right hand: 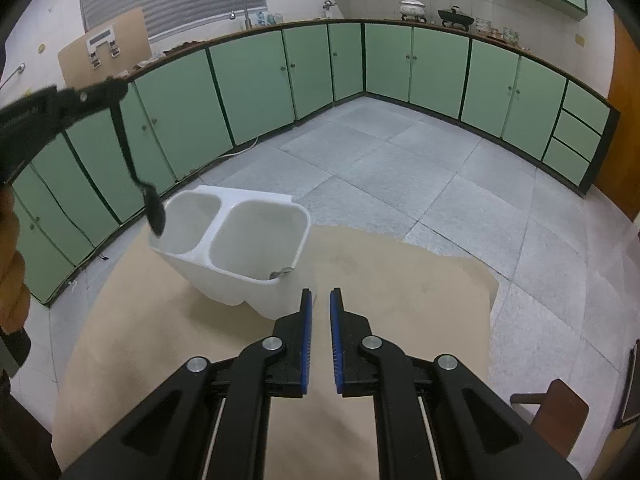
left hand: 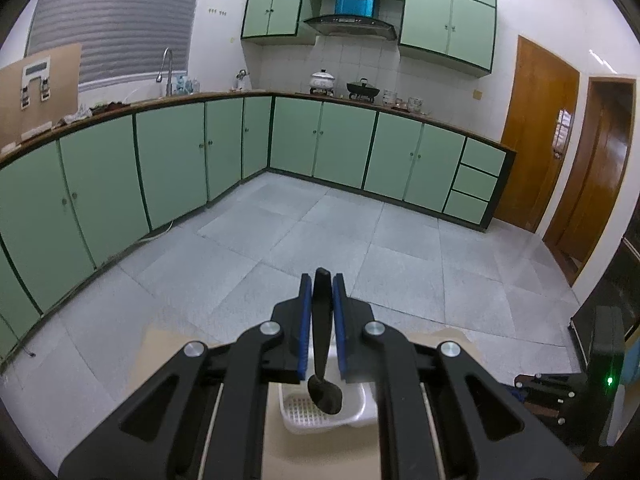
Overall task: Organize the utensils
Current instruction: 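Lower the black spoon into the holder and open the left tool, then move both tools back over the chopstick bundle on the table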
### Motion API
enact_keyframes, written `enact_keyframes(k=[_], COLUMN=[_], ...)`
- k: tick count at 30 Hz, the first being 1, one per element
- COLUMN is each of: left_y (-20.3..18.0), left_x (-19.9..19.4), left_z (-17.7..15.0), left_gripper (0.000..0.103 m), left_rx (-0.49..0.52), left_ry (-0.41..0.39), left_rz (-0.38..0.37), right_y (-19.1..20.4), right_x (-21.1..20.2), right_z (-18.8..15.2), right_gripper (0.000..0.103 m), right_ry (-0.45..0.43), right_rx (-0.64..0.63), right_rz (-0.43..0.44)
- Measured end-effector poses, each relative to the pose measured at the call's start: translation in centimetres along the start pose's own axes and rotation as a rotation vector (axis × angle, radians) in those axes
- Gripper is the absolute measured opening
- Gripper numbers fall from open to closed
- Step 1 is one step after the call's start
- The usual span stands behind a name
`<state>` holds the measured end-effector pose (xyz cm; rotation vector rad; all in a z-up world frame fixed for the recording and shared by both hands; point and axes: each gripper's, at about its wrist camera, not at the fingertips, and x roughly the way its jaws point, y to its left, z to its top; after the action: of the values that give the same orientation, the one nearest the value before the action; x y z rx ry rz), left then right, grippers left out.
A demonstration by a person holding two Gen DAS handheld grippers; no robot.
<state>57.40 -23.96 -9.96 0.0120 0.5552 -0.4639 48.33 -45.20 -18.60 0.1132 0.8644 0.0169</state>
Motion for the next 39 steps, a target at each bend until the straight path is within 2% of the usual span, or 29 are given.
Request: enact_keyframes(k=[3,9,11,15,17,19,21,23,28,32,39], left_y=[-0.6,-0.5,-0.1,0.6,0.8,0.8,0.7,0.8,1.0,1.3,2.7], left_x=[1.0,2.2,1.3,-1.9,-3.8,-5.8,-7.9,-10.2,-16.8,-21.5,-28.4], left_z=[-0.6,-5.3,-6.2,-7.0,-8.0,-9.2,-10.5,-12.0,-16.6,-20.8,-28.0], left_gripper=[0.009,0.011,0.016,0.048,0.057,0.073,0.083,0.087,0.091,0.094,0.094], left_rx=[0.014,0.027,0.016,0.002,-0.002,0.001,0.007,0.010,0.006,0.023,-0.033], left_ry=[-0.005,0.064,0.073,0.060,0.069,0.097,0.110,0.114,0.134,0.127,0.147], left_rz=[0.010,0.030,0.027,0.039,0.033,0.044,0.050,0.049,0.024,0.066,0.111], right_y=[0.1,-0.3,-0.3,0.3,0.9,1.5,2.1,2.7,5.6,7.8,10.8], right_x=[0.2,0.2,0.0,-1.1,-2.2,-3.7,-5.5,-7.3,-12.6,-16.3,-20.2], right_z=[-0.3,-0.6,-0.6,-0.5,-0.7,-1.2,-2.2,-3.3,-8.3,-13.6,-24.8], right_gripper=[0.009,0.012,0.013,0.018,0.024,0.033,0.042,0.052,0.067,0.080,0.084], right_ry=[0.009,0.018,0.015,-0.001,-0.024,-0.051,-0.086,-0.115,-0.181,-0.215,-0.210], right_rx=[-0.001,0.000,0.004,0.024,0.026,0.030,0.036,0.036,0.031,0.036,0.064], right_rz=[-0.002,-0.011,-0.017,-0.020,-0.017,-0.020,-0.027,-0.047,-0.061,-0.078,-0.105])
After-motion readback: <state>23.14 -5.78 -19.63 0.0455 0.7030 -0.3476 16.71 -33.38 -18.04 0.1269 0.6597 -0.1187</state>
